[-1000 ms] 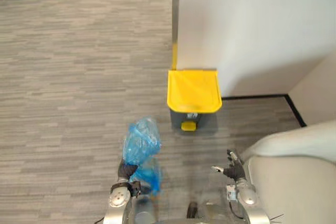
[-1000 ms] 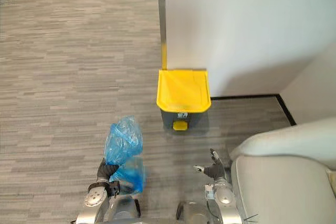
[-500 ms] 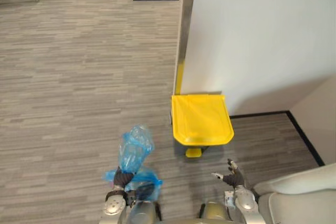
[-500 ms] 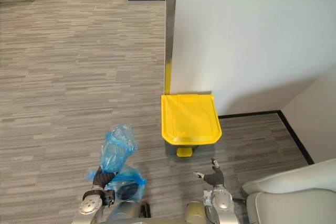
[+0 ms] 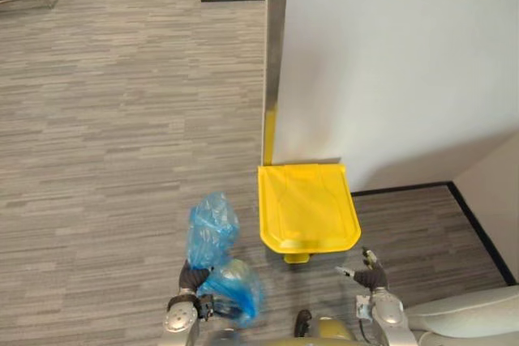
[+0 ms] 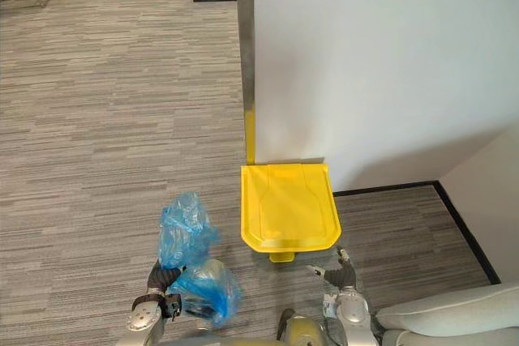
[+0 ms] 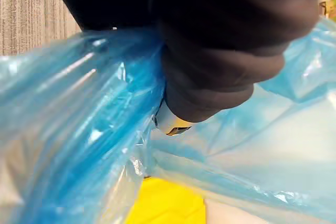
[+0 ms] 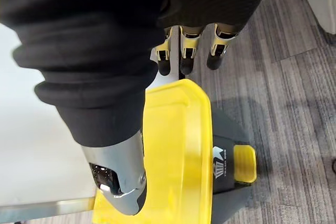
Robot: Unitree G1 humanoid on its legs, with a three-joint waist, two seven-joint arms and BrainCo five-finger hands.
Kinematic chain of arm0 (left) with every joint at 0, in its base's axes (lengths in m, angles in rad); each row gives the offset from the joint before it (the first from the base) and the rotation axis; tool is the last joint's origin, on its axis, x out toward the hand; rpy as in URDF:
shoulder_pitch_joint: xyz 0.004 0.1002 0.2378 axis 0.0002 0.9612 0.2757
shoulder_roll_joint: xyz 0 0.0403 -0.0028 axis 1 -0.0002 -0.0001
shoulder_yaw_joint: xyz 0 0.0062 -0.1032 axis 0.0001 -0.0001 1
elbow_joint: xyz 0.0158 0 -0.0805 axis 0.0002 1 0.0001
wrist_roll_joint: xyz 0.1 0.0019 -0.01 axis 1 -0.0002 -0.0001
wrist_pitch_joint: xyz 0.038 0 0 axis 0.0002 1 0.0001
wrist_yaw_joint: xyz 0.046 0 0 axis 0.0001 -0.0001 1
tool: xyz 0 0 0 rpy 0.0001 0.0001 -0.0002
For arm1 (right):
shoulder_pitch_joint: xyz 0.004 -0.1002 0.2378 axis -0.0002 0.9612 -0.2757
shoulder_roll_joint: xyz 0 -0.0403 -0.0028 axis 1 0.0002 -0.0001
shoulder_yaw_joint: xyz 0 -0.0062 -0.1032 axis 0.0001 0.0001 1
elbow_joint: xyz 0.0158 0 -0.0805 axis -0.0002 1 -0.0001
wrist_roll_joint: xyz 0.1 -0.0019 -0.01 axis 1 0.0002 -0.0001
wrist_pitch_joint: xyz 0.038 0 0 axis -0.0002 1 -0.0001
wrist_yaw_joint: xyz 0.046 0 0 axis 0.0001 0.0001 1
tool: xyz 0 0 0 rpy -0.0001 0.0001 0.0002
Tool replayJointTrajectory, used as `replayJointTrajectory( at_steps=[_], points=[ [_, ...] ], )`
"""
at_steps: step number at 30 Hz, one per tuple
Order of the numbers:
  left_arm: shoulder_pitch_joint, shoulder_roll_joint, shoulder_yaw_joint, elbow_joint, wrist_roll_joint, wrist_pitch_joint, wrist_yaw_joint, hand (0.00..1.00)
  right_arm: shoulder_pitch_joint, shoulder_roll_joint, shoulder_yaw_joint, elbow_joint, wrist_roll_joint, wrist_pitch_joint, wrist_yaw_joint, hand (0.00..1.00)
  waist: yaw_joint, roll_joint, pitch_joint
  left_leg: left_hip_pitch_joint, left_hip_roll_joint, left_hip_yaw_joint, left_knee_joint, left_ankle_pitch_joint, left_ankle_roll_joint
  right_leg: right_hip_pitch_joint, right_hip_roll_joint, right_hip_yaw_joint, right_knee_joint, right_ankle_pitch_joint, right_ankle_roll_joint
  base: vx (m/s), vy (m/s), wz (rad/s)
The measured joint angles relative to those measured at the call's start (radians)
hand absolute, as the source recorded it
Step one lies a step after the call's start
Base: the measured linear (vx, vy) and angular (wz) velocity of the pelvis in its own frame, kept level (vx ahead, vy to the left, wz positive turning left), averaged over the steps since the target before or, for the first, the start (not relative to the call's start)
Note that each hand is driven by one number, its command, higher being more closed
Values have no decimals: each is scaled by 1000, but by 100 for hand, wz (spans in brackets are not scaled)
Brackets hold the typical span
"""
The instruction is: Gather rubbish on tea table into small bin, then transfer packed bag to large trash can.
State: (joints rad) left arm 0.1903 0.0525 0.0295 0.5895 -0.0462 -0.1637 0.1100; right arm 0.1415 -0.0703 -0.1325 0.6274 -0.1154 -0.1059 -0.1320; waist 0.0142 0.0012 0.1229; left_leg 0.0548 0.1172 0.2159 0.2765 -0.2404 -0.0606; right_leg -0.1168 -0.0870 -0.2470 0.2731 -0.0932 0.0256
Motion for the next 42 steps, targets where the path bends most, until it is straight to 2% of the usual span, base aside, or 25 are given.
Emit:
replayJointTrajectory(
  at_steps=[5, 7, 8, 10, 12, 14, 16, 17, 18, 19, 20, 21, 22, 24, 25, 26, 28, 30, 32, 34, 35, 36, 38, 41, 42],
  points=[
    [8, 8, 0, 9, 0, 0, 0, 100, -16, 2, -15, 35, 0, -1, 0, 0, 3, 0, 0, -23, -19, 4, -2, 28, 9, 30, 1, 11, -125, 75, 15, -14, 44, -6],
    [10, 13, 1, 9, 0, 1, 2, 100, -29, 1, -15, 37, 0, -1, 0, 0, 6, -4, 2, -32, -26, 9, -1, 25, 11, 4, 0, 27, -100, 74, 17, -49, 17, -16],
    [15, 14, 1, 8, 0, 1, 2, 100, -35, 2, -14, 37, 0, 0, 0, 0, 7, -5, 2, -37, -28, 15, 6, 16, 22, -26, -6, 38, -56, 65, 17, -96, 55, -30],
    [15, 19, 0, 5, 0, 1, 3, 100, -58, 1, -11, 33, 0, 0, -1, 0, 7, -4, 10, -45, -24, 28, 35, -53, 44, -90, -20, 57, 66, 8, 19, -114, 71, -24],
    [5, 42, 0, -7, 0, 3, 7, 100, -78, 7, -11, 17, 0, 5, -2, 0, 5, -23, 59, -36, -30, 15, 112, -139, 72, -170, -63, 65, 307, -34, 23, -147, 17, -3],
    [6, 50, 1, -21, 0, 3, 8, 100, -61, 9, -12, 8, 0, 10, -4, 0, 3, -18, 83, -22, -24, 1, 173, -179, 83, -245, -71, 65, 418, -79, 21, -64, -1, 13],
    [-16, 73, -1, -27, 0, 3, 23, 100, -61, 10, -12, -28, 0, 25, -5, 0, 5, -27, 95, -21, -14, -11, 238, -226, 82, -310, -64, 64, 372, -72, 29, 28, -37, 20],
    [-47, 88, -1, -27, 0, 3, 25, 100, -64, 9, -12, -63, 6, 25, -21, 0, 2, -33, 106, -28, -11, -26, 284, -261, 78, -344, -49, 56, 221, -32, 73, 52, -87, 35],
    [-60, 91, 0, -27, 0, 3, 25, 100, -64, 7, -13, -70, 8, 25, -26, 0, 1, -38, 114, -24, -12, -31, 297, -272, 72, -344, -49, 54, 155, -18, 93, 127, -145, 59],
    [-80, 90, -1, -27, 0, 3, 26, 100, -62, -3, -13, -71, 9, 26, -36, 0, -2, -40, 117, -14, -17, -56, 332, -306, 62, -341, -49, 61, 80, -2, 89, 147, -131, 53],
    [-86, 89, 0, -27, 0, 2, 26, 100, -61, -11, -14, -72, 9, 28, -40, 0, -2, -34, 120, -5, -17, -72, 346, -326, 56, -330, -44, 72, 82, 14, 86, 211, -130, 50],
    [-101, 67, -3, -27, 0, 2, 28, 100, -68, -31, -20, -80, 10, 29, -41, 0, 3, -12, 127, 11, 0, -99, 358, -353, 41, -327, -19, 101, 117, 33, 101, 330, -122, 47],
    [-127, 64, -27, -28, 1, 2, 25, 100, -59, -39, -45, -120, 27, 25, -41, 0, -3, 27, 145, 14, 8, -147, 347, -364, 23, -358, 9, 150, 218, -31, 117, 411, -159, 64],
    [-167, 66, -46, -28, 1, 2, 25, 100, -40, -34, -94, -161, 40, 13, -41, 0, -11, 36, 155, 21, 1, -199, 310, -361, 10, -407, 27, 208, 352, -117, 85, 406, -186, 83],
    [-173, 61, -44, -34, 2, -1, 29, 100, -24, -20, -130, -195, 45, 29, -60, 0, -25, 39, 157, 42, 6, -225, 288, -342, -24, -420, 19, 193, 418, -169, 67, 403, -193, 53],
    [-177, 59, -41, -48, 2, -1, 33, 100, -30, -25, -152, -190, 61, 36, -62, 0, -30, 41, 156, 22, 21, -243, 321, -325, -50, -434, 17, 170, 446, -189, 54, 384, -183, 28],
    [-209, 39, -44, -50, 0, 0, 44, 100, -41, -29, -169, -187, 77, 35, -61, 0, -38, 44, 157, -51, 52, -215, 420, -272, -45, -435, 19, 145, 438, -196, 40, 241, -168, 22],
    [-225, 23, -49, -51, 0, 0, 43, 100, -55, -15, -168, -172, 88, 37, -58, 0, -61, 48, 159, -89, 111, -112, 491, -211, -29, -394, 8, 105, 391, -182, 17, 111, -114, 43],
    [-223, 10, -49, -60, 0, 0, 41, 100, -49, 8, -170, -162, 116, 35, -70, 0, -68, 49, 158, -77, 202, 135, 487, -156, 17, -334, -44, 20, 318, -156, 4, -24, -15, 63],
    [-207, 17, -49, -88, -1, -3, 41, 100, -59, 11, -167, -163, 118, 34, -81, 0, -79, 51, 154, -79, 205, 220, 401, -154, 15, -335, -70, -6, 265, -125, 5, -146, 11, 79],
    [-200, 32, -52, -90, -2, -8, 41, 100, -65, 5, -160, -163, 117, 36, -84, 0, -81, 54, 146, -79, 184, 221, 301, -174, 10, -343, -72, -21, 216, -101, 8, -177, -1, 73],
    [-192, 49, -59, -92, -2, -12, 42, 100, -71, 6, -147, -158, 117, 38, -85, 0, -79, 49, 144, -82, 178, 217, 256, -181, -52, -348, -73, -29, 192, -88, 23, -118, -16, 42],
    [-150, 81, -71, -77, -1, -12, 34, 100, -75, 3, -98, -134, 112, 46, -91, 0, -54, 26, 133, -108, 177, 218, 251, -184, -58, -373, -58, 7, 178, -68, 14, -140, -106, 11],
    [-128, 91, -72, -51, 0, -12, 24, 100, -110, -6, -83, -131, 96, 53, -110, 0, -52, 25, 128, -129, 181, 204, 248, -185, -59, -405, -28, 81, 202, -68, 14, -66, -187, 2],
    [-127, 88, -73, -33, 0, -12, 25, 100, -142, -22, -62, -149, 76, 52, -109, 0, -51, 28, 128, -135, 181, 196, 239, -178, -73, -412, -16, 92, 195, -71, 19, 24, -196, 1]
  ],
)
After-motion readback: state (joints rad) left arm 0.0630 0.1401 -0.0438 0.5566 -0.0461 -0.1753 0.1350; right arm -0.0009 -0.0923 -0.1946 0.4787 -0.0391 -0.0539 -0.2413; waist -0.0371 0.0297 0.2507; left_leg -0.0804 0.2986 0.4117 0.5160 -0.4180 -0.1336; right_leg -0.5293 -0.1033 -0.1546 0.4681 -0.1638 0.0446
